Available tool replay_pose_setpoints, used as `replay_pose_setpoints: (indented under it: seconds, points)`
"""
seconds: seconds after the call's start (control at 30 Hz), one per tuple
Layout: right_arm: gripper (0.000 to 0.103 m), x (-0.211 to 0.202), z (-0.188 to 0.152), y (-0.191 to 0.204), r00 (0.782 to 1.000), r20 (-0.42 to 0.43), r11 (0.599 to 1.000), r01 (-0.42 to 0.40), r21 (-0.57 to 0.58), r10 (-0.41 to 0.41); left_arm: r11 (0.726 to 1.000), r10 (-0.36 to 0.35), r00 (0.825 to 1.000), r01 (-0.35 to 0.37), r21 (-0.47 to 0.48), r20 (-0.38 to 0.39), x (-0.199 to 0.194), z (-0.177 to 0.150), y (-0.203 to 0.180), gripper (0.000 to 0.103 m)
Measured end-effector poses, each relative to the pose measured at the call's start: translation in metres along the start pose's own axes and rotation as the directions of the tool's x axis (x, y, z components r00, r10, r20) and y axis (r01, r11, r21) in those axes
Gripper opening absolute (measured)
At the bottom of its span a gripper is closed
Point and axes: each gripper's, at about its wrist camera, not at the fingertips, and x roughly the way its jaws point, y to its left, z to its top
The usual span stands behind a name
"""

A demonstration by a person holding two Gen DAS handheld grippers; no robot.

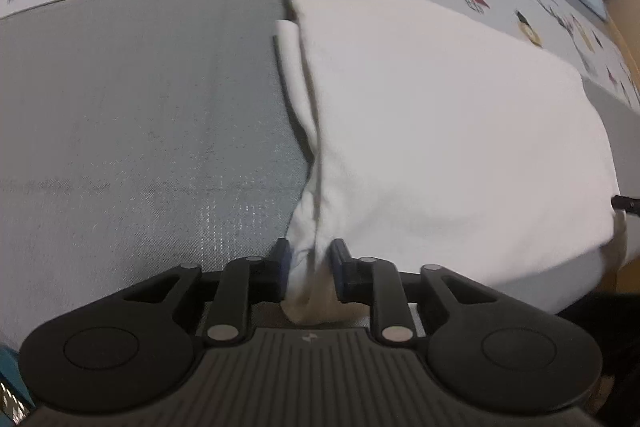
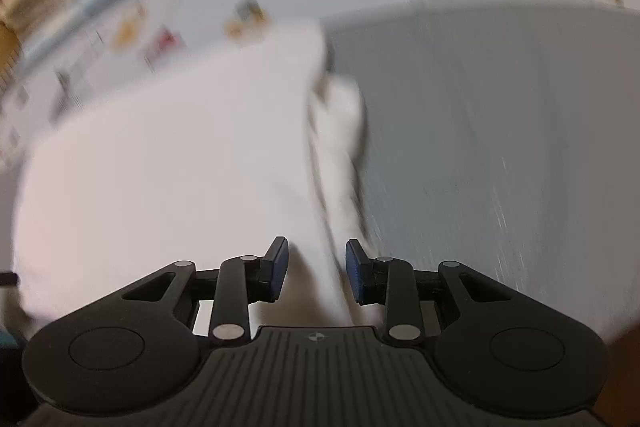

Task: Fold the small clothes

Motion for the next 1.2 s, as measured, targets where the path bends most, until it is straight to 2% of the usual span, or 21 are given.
replay_pose_setpoints:
  seconds: [0.03, 0.07, 0.17, 0.3, 0.37, 0.4, 0.43, 0.47, 0.53, 0.57, 0.63, 0.7, 0.8, 0.9, 1.07, 1.17, 1.2]
  points:
    - [0.019, 0.000, -0.003, 0.000, 1.000, 0.000, 1.000, -0.004, -0.018, 0.004, 1.000, -0.005, 1.000, 0.005, 0.028, 0.011, -0.003, -0.001, -0.002, 0.011]
    - [0.003, -0.001, -0.005, 0.000, 1.000, 0.004, 0.999, -0.028, -0.031, 0.028, 0.999, -0.010, 1.000, 0.009, 0.036, 0.022, -0.006, -0.003, -0.001, 0.007]
    - [0.003, -0.012, -0.008, -0.002, 0.997, 0.047, 0.998, -0.062, -0.019, 0.063, 0.999, -0.046, 0.999, 0.046, -0.019, 0.026, -0.014, -0.009, 0.010, 0.002]
    - [0.003, -0.005, -0.011, -0.010, 0.999, 0.007, 0.999, -0.038, 0.034, 0.038, 1.000, 0.019, 0.998, -0.019, 0.015, -0.052, -0.002, -0.014, 0.006, 0.000]
    - [0.004, -0.004, -0.011, -0.006, 0.999, 0.006, 0.999, -0.031, 0.011, 0.031, 0.999, -0.017, 1.000, 0.016, -0.034, -0.024, -0.008, -0.010, 0.012, 0.004]
    - [0.005, -0.006, -0.008, -0.006, 1.000, 0.015, 1.000, -0.027, 0.006, 0.027, 0.995, -0.051, 0.999, 0.052, -0.090, 0.018, -0.015, -0.007, 0.020, 0.011]
    - [0.012, -0.010, -0.007, -0.006, 0.999, 0.035, 1.000, -0.024, 0.011, 0.024, 0.987, -0.073, 0.995, 0.082, -0.139, 0.065, -0.022, -0.004, 0.027, 0.017]
    - [0.021, -0.014, -0.005, -0.007, 0.998, 0.060, 0.999, -0.025, 0.025, 0.023, 0.980, -0.081, 0.991, 0.099, -0.173, 0.106, -0.028, 0.000, 0.032, 0.030]
    - [0.034, -0.022, 0.001, -0.013, 0.992, 0.124, 0.998, -0.032, 0.061, 0.024, 0.972, -0.077, 0.986, 0.108, -0.210, 0.150, -0.034, 0.006, 0.037, 0.034]
    - [0.040, -0.026, 0.004, -0.016, 0.988, 0.153, 0.996, -0.036, 0.083, 0.023, 0.968, -0.079, 0.985, 0.112, -0.223, 0.153, -0.033, 0.009, 0.038, 0.034]
    - [0.043, -0.026, 0.009, -0.020, 0.985, 0.172, 0.992, -0.037, 0.119, 0.016, 0.962, -0.087, 0.986, 0.121, -0.245, 0.144, -0.027, 0.016, 0.037, 0.038]
    - [0.046, -0.020, 0.014, -0.022, 0.987, 0.160, 0.989, -0.042, 0.143, 0.019, 0.962, -0.091, 0.987, 0.122, -0.246, 0.133, -0.020, 0.022, 0.030, 0.052]
    - [0.047, -0.006, 0.021, -0.015, 0.993, 0.119, 0.987, -0.041, 0.154, 0.022, 0.966, -0.073, 0.991, 0.097, -0.239, 0.108, -0.005, 0.035, 0.022, 0.064]
    - [0.048, 0.010, 0.028, -0.008, 0.997, 0.073, 0.988, -0.019, 0.152, 0.009, 0.963, -0.059, 0.995, 0.078, -0.256, 0.083, 0.010, 0.044, 0.020, 0.064]
    - [0.051, 0.029, 0.036, 0.000, 1.000, 0.024, 0.986, 0.009, 0.167, -0.013, 0.948, -0.072, 0.995, 0.088, -0.304, 0.062, 0.030, 0.056, 0.024, 0.064]
    - [0.051, 0.036, 0.040, 0.006, 1.000, 0.015, 0.986, 0.011, 0.169, -0.013, 0.956, -0.068, 0.996, 0.084, -0.282, 0.065, 0.039, 0.063, 0.020, 0.063]
    - [0.051, 0.038, 0.042, 0.008, 1.000, 0.013, 0.986, 0.016, 0.167, -0.019, 0.960, -0.063, 0.995, 0.081, -0.268, 0.072, 0.040, 0.065, 0.018, 0.059]
